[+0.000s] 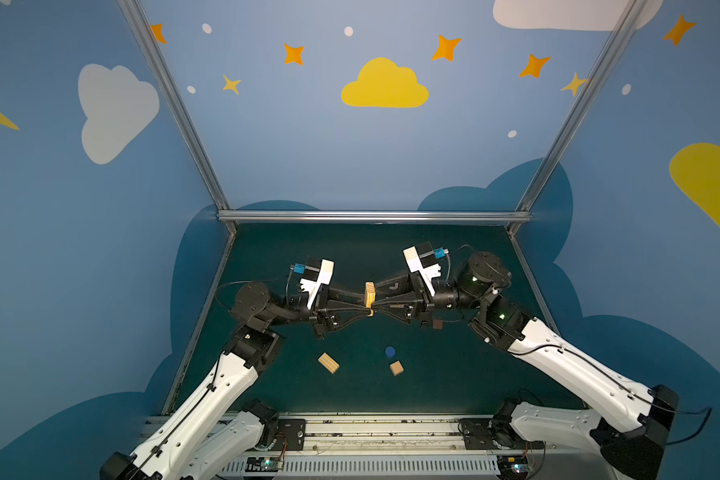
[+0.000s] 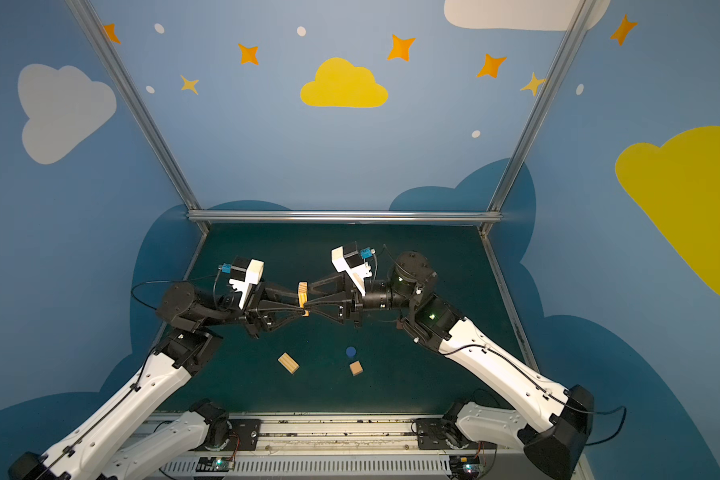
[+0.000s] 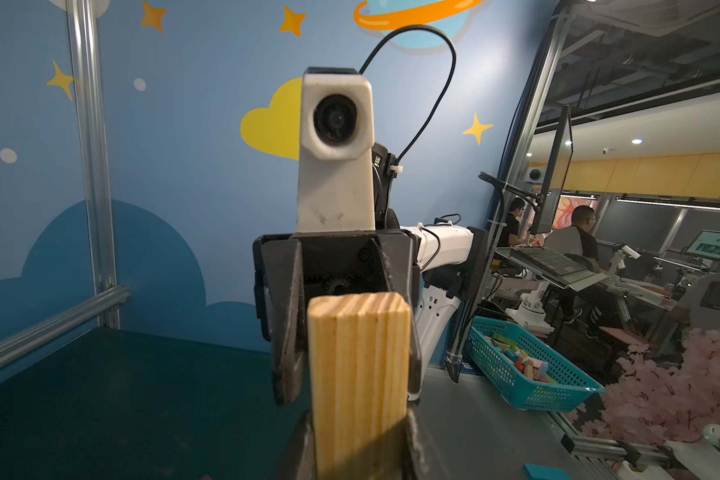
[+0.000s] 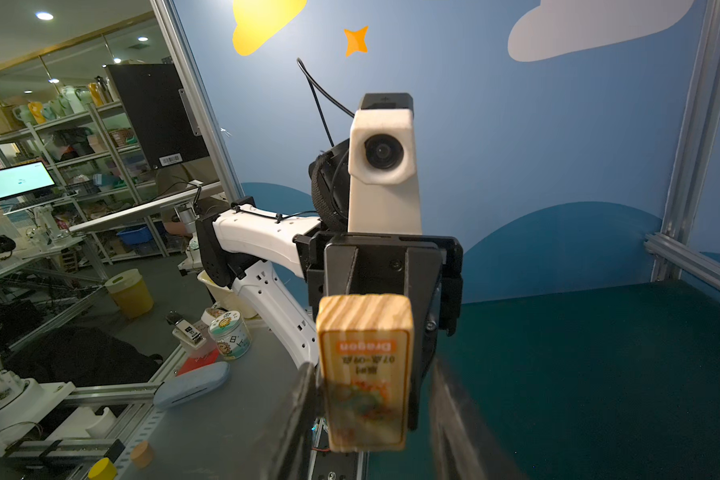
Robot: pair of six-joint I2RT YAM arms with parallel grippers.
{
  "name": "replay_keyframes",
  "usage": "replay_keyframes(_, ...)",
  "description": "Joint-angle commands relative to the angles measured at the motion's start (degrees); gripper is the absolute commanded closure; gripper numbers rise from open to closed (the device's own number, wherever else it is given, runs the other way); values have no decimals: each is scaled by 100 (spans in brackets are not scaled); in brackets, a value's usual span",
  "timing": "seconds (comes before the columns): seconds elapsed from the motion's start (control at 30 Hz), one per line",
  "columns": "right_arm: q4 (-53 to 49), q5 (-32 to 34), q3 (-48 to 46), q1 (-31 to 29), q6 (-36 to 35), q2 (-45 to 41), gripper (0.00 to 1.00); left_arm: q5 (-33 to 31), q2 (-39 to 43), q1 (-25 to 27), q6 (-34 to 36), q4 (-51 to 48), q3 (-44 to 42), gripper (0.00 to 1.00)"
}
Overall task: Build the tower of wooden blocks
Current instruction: 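Hold the block with the left gripper while the right gripper closes on it, then open the left gripper and draw it back while the right gripper holds the block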
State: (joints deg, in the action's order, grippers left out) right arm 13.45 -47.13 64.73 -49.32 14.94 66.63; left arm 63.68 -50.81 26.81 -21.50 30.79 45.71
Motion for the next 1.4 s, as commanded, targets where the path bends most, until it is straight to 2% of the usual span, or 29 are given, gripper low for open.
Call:
replay_keyframes(0.0,-102,10,207,-51,-159,14,62,92,23,30,-3,174,-34,96)
replay_keyframes(0.6,-36,-146,190,-130,-176,33,64,258,35,100,39,138,-21,96)
replay_keyframes(0.87,-22,-132,134,-130,-177,18,81,170,79,110,194,-70,-1,96)
replay_keyframes(1.0,-50,-90,110,-130,-200,-3,94,-13,168,112,399,-348,13,95)
replay_keyframes(1.07,-145,11,118,-130,-249,-31,100,-136,240,103,615,-598,21,82)
replay_keyframes(1.1,-232,92,131,-130,-292,-57,100,-187,274,96,760,-722,22,64)
replay_keyframes(1.13,-315,196,117,-130,-345,-91,100,-251,311,99,892,-850,13,41)
replay_keyframes(1.2,-389,394,51,-130,-433,-191,100,-424,358,96,1067,-1039,-10,6)
replay_keyframes(1.27,-387,617,-56,-128,-528,-306,100,-568,388,60,1191,-1169,-11,1)
replay_keyframes(1.37,-497,949,-132,-129,-735,-443,100,-755,430,3,1330,-1314,-17,0)
